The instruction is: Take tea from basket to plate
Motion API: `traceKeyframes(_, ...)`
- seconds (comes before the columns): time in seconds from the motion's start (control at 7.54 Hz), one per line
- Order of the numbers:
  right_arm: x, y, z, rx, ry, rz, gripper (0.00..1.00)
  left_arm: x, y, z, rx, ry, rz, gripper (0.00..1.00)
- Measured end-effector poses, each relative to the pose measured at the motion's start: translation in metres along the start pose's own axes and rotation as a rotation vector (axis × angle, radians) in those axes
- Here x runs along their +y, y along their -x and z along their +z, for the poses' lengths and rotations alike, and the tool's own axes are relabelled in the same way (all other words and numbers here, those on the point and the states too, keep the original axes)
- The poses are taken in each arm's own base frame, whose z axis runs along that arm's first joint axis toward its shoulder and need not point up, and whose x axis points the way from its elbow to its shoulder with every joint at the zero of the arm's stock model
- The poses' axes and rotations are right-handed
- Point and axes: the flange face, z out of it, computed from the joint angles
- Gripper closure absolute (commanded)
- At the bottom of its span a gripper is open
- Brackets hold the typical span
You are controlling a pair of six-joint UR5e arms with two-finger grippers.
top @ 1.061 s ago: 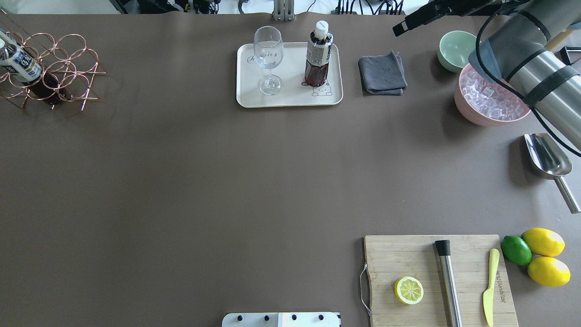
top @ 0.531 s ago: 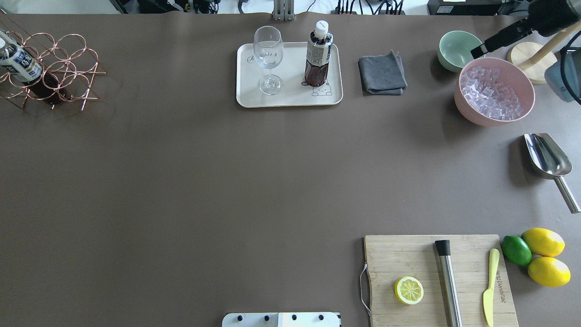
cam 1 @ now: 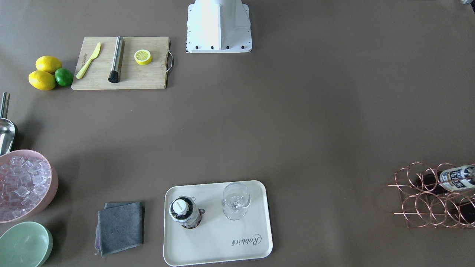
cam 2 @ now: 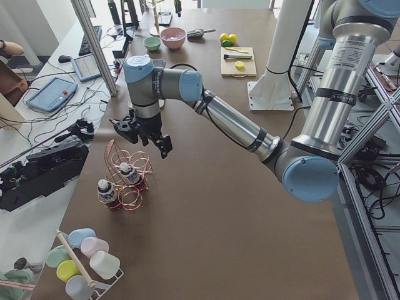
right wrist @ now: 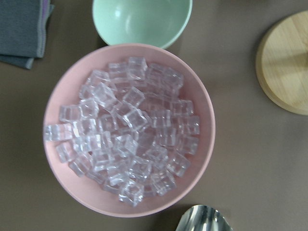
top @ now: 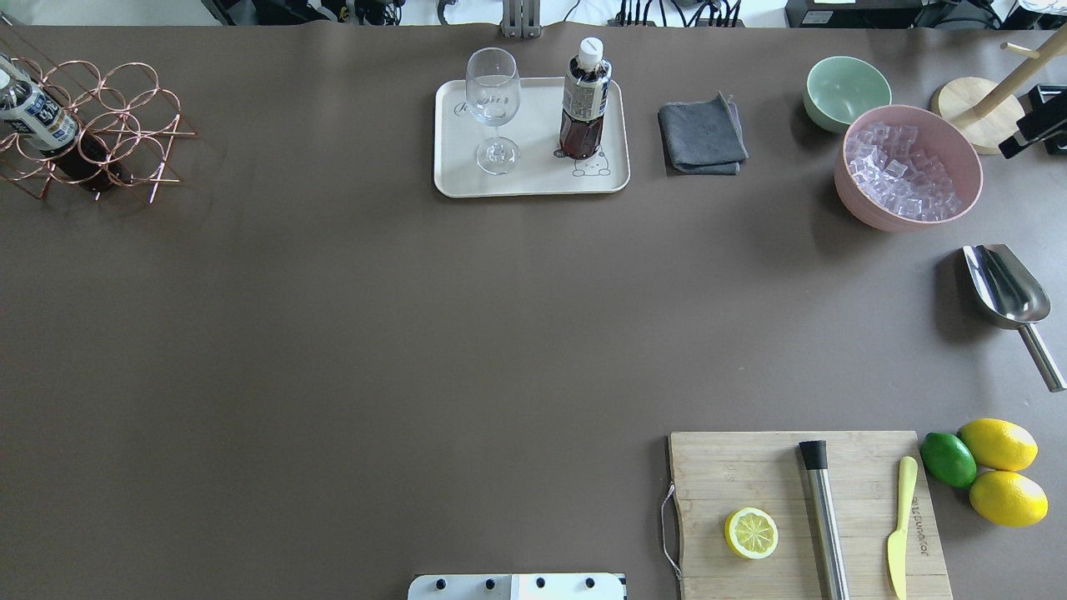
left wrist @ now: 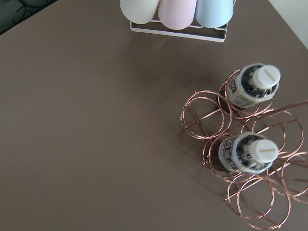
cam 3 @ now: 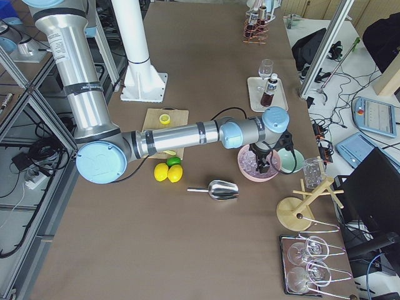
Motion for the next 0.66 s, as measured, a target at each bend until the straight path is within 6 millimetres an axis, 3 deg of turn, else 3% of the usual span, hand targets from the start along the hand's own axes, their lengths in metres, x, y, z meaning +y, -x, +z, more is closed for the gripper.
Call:
traceKeyframes(0.4, 0.080, -0.089, 0.013, 0.119, 0.091, 0.014, 0.00, 0.008, 0.050, 0.042, -0.005, 0.169, 0.372, 0.01)
traceKeyframes(0.66, 0.127, -0.135, 0.016, 0.177, 0.132, 0.064, 0.00, 0.019, 0.055, 0.069, -0.026, 0.218, 0.476, 0.01)
